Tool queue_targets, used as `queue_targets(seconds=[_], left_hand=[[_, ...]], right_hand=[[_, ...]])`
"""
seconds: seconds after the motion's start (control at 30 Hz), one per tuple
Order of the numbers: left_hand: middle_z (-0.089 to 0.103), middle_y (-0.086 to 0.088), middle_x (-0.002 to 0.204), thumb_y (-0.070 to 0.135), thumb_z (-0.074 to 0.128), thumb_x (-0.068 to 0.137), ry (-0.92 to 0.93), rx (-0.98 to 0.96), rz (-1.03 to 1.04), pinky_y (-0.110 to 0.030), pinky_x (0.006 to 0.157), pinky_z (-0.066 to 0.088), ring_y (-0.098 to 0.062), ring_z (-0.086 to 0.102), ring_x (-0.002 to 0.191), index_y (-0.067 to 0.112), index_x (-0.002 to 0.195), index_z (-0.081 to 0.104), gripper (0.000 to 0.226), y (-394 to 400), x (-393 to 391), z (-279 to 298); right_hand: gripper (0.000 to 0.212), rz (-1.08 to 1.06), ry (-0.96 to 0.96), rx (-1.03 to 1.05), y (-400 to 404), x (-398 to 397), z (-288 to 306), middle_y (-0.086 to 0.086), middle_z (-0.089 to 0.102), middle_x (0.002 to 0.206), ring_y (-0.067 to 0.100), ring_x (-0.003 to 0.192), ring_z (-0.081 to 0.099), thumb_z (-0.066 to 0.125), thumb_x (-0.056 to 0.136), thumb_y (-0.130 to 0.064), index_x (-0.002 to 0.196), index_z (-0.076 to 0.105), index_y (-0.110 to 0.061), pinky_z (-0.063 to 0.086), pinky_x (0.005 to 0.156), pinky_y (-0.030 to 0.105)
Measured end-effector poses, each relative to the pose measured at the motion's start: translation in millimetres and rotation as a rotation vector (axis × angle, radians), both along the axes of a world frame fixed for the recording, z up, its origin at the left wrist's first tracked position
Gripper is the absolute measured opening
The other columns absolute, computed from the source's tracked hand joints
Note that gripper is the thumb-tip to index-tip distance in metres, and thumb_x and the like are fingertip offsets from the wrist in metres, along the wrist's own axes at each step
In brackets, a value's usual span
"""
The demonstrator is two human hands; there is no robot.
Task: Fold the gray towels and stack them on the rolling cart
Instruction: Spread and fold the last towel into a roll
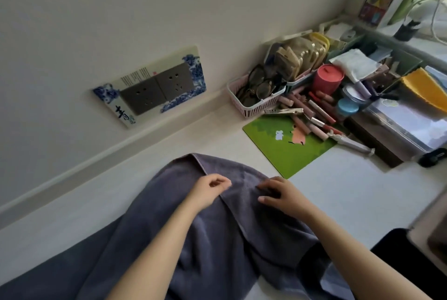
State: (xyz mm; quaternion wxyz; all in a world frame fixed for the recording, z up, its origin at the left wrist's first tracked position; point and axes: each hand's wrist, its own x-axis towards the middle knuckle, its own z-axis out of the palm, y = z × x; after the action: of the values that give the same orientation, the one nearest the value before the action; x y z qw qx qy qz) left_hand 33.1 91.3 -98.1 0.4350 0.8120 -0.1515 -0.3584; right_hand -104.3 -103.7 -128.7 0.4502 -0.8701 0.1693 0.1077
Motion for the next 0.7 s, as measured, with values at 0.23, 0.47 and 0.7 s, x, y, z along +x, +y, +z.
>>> queue_targets(seconds=[0.23, 0.47, 0.7], left_hand=[[0.043, 0.007, 0.108, 0.042, 0.084, 0.060, -0.122, 0.262, -0.393, -0.019, 0.091, 0.041, -0.004, 0.047, 0.089, 0.035, 0.099, 0.054, 0.050, -13.4, -33.4, -22.0], [0.042, 0.009, 0.100, 0.040, 0.078, 0.066, -0.308, 0.334, -0.403, -0.027, 0.088, 0.025, -0.006, 0.043, 0.103, 0.035, 0.065, 0.047, 0.032, -26.6, -41.7, -26.7], [0.056, 0.008, 0.067, 0.020, 0.082, 0.068, -0.044, 0.106, -0.246, -0.019, 0.066, 0.040, -0.007, 0.050, 0.065, 0.024, 0.059, 0.057, 0.027, -25.2, -28.6, -18.7]], right_hand=[[0.071, 0.067, -0.048, -0.033, -9.1, -35.1, -5.1, -0.017, 0.042, 0.128, 0.007, 0.121, 0.034, 0.038, 0.053, -0.095, 0.111, 0.054, -0.057, 0.020, 0.103, 0.018], [0.056, 0.122, 0.060, 0.097, -25.4, -84.2, 6.4, -0.032, 0.028, 0.132, 0.007, 0.129, 0.024, 0.048, 0.047, -0.094, 0.100, 0.045, -0.076, 0.016, 0.107, 0.020], [0.068, 0.131, 0.118, 0.170, -14.2, -115.5, 19.7, -0.029, 0.013, 0.143, 0.003, 0.131, 0.014, 0.061, 0.047, -0.085, 0.111, 0.050, -0.066, 0.016, 0.112, 0.026]])
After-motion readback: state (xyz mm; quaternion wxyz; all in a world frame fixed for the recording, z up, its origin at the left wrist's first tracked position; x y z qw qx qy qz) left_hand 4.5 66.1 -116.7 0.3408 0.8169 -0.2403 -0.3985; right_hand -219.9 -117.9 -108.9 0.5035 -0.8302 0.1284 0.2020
